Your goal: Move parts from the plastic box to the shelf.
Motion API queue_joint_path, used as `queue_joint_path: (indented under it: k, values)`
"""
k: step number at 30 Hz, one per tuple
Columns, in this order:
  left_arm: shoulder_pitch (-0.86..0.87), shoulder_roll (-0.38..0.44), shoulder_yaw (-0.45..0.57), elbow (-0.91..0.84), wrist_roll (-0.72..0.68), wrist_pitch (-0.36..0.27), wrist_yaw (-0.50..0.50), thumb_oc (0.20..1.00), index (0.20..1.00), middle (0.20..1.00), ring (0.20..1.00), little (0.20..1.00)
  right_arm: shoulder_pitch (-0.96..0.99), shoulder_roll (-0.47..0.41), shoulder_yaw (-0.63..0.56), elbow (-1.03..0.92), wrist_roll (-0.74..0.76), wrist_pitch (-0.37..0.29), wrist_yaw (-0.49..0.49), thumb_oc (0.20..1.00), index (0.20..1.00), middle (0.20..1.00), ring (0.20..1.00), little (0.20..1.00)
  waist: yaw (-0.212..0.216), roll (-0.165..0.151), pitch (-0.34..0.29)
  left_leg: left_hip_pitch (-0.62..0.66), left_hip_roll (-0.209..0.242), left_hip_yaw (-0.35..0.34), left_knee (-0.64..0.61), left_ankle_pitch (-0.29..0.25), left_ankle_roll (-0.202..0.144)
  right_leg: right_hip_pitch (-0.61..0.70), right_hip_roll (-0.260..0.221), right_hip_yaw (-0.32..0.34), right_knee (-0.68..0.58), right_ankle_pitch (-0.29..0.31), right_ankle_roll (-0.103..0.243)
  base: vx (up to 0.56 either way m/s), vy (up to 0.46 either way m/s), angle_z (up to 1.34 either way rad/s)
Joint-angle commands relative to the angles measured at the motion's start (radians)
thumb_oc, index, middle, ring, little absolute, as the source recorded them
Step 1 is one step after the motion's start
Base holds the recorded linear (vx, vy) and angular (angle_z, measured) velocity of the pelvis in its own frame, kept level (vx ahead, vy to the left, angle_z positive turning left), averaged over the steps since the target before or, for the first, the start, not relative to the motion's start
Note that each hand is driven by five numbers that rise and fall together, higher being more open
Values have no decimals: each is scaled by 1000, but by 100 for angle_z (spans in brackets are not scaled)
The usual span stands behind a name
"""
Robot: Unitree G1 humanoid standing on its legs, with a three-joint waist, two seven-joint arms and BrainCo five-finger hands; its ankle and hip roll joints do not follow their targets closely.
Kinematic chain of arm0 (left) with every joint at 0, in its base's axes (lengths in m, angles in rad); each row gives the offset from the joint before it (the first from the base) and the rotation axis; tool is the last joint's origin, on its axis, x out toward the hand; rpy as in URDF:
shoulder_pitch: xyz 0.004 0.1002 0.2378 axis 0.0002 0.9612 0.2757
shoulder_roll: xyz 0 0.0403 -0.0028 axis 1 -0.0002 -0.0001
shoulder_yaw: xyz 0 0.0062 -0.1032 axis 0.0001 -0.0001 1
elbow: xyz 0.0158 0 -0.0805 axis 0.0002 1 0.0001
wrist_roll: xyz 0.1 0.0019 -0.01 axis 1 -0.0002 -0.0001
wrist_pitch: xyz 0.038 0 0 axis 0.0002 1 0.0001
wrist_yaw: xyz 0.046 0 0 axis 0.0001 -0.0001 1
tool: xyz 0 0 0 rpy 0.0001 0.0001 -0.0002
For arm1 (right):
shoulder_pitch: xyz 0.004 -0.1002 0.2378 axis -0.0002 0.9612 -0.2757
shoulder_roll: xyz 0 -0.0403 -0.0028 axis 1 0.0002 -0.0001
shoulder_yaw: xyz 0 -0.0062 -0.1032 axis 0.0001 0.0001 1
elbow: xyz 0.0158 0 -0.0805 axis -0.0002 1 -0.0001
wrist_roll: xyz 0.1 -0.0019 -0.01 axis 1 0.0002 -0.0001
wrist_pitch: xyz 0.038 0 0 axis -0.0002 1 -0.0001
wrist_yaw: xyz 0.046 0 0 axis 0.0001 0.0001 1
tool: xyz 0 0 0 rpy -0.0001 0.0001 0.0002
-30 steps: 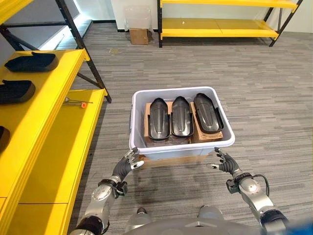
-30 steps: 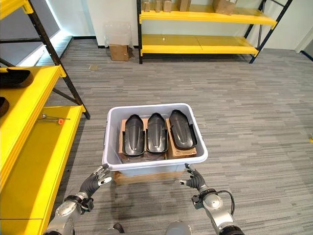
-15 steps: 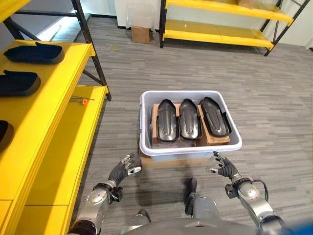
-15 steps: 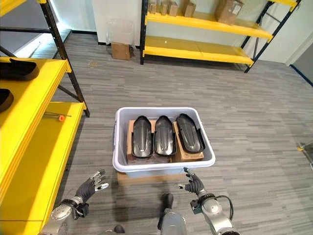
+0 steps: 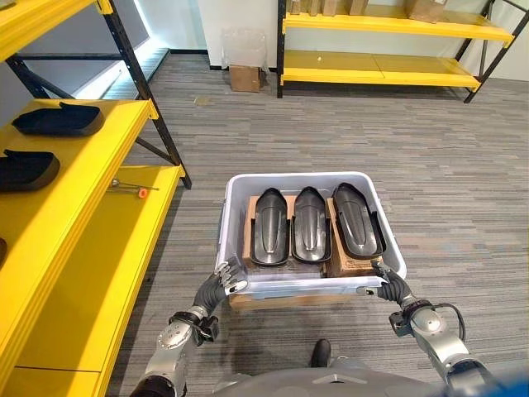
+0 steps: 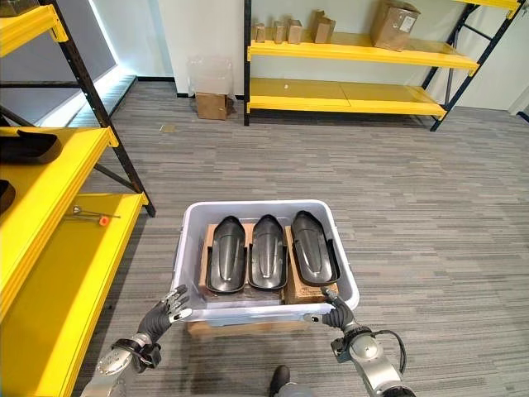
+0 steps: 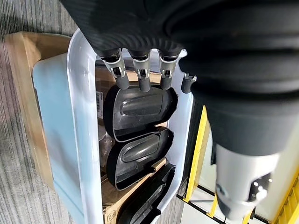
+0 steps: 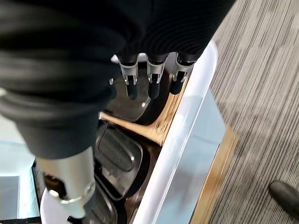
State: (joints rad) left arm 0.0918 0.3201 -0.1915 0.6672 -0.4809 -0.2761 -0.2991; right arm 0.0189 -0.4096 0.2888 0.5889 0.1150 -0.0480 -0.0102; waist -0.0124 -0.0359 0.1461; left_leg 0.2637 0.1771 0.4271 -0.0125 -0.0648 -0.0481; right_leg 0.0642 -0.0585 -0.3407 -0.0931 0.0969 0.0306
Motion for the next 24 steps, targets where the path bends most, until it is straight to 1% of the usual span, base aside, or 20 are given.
queue_joint_path:
  k: [1,2,3,4,5,6,7,8,9,10,11,12,13,15,17,22,23,24]
  values:
    - [-13,8,7,-33,-13,-89,34,1000,1000,1000,1000,1000,-49,-5,-4,17,2,-41,-22,1000,1000,1000,1000,1000,-7,-38,8,-85,-71,-12,22,24,-7,64,-55,-11,29,-31,76,48,-122,1]
    - [-15,9,12,-36,-16,-95,45,1000,1000,1000,1000,1000,-47,-6,-8,14,3,-41,-21,1000,1000,1000,1000,1000,-9,-38,10,-91,-69,-10,38,23,-8,66,-52,-9,28,-34,72,66,-158,0]
    - [-16,9,22,-39,-24,-119,65,1000,1000,1000,1000,1000,-43,-9,-15,8,3,-43,-17,1000,1000,1000,1000,1000,-14,-37,12,-100,-67,1,76,7,-8,69,-48,-11,30,-45,63,52,-121,0]
    - [-16,9,22,-38,-24,-120,65,1000,1000,1000,1000,1000,-43,-9,-15,8,3,-43,-17,1000,1000,1000,1000,1000,-14,-37,12,-101,-67,1,78,6,-8,69,-47,-11,30,-45,63,54,-168,0]
    - [-22,10,31,-48,-41,-132,69,1000,1000,1000,1000,1000,-42,-15,-21,6,1,-46,-13,1000,1000,1000,1000,1000,-17,-35,18,-138,-40,30,180,39,-29,77,-39,-21,25,-57,44,15,-99,0]
    - [-24,11,32,-50,-44,-134,67,1000,1000,1000,1000,1000,-42,-16,-21,4,0,-47,-14,1000,1000,1000,1000,1000,-17,-36,21,-153,-31,30,211,50,-35,78,-37,-20,24,-58,40,17,-132,5]
    - [-32,12,35,-60,-51,-142,60,1000,1000,1000,1000,1000,-43,-23,-20,-2,-12,-48,-18,1000,1000,1000,1000,1000,-15,-33,32,-201,-4,22,283,88,-56,81,-31,-16,22,-63,29,-1,-47,1]
    - [-38,12,37,-64,-51,-144,57,1000,1000,1000,1000,1000,-47,-26,-18,0,-10,-47,-21,1000,1000,1000,1000,1000,-14,-30,38,-221,7,16,294,105,-64,79,-29,-13,25,-65,26,0,0,0]
    - [-46,12,44,-73,-54,-145,47,1000,1000,1000,1000,1000,-54,-31,-15,4,-3,-50,-24,1000,1000,1000,1000,1000,-15,-23,45,-229,24,19,262,127,-70,75,-29,-10,29,-65,26,2,64,-8]
    - [-46,11,45,-77,-54,-144,47,1000,1000,1000,1000,1000,-56,-32,-14,4,-2,-50,-25,1000,1000,1000,1000,1000,-16,-21,45,-224,24,23,241,129,-69,74,-30,-12,30,-64,28,25,135,2]
    - [-46,9,47,-86,-51,-143,45,1000,1000,1000,1000,1000,-59,-33,-12,3,-2,-48,-26,1000,1000,1000,1000,1000,-18,-16,43,-214,27,29,191,144,-71,73,-33,-13,29,-62,32,47,142,5]
    - [-46,9,47,-92,-50,-140,44,1000,1000,1000,1000,1000,-60,-33,-10,0,-3,-43,-26,1000,1000,1000,1000,1000,-18,-10,42,-213,35,27,155,174,-81,76,-32,-13,24,-59,36,116,308,12]
    - [-45,9,50,-101,-58,-125,44,1000,1000,1000,1000,1000,-59,-35,-11,-7,-8,-33,-15,1000,1000,1000,1000,1000,-17,-11,37,-199,21,1,85,154,-65,74,-53,0,36,-56,47,105,272,15]
    - [-46,15,47,-101,-52,-117,41,1000,1000,1000,1000,1000,-53,-32,-12,-11,-1,-35,-23,1000,1000,1000,1000,1000,-22,-13,28,-171,8,-6,40,120,-50,66,-70,-2,49,-53,58,85,248,-7]
    - [-47,23,38,-93,-36,-117,32,1000,1000,1000,1000,1000,-40,-30,-19,-10,23,-50,-34,1000,1000,1000,1000,1000,-27,-11,20,-140,-6,-21,-4,115,-47,62,-78,4,56,-47,70,76,183,-30]
    - [-35,41,25,-86,-20,-104,14,1000,1000,1000,1000,1000,-34,-15,-33,-10,7,-75,-65,1000,1000,1000,1000,1000,-32,-11,13,-89,-27,-24,-55,105,-35,65,-89,23,59,-42,91,83,109,-9]
    - [-31,47,14,-85,-32,-93,17,1000,1000,1000,1000,1000,-42,-12,-31,-19,-13,-87,-98,1000,1000,1000,1000,1000,-31,-12,14,-81,-33,-25,-66,100,-27,66,-93,28,61,-41,97,34,29,13]
    - [-25,53,15,-92,-29,-77,10,1000,1000,1000,1000,1000,-53,-14,-33,-36,-19,-90,-127,1000,1000,1000,1000,1000,-25,-17,15,-89,-35,-14,-70,113,-14,57,-94,22,62,-29,91,101,16,0]
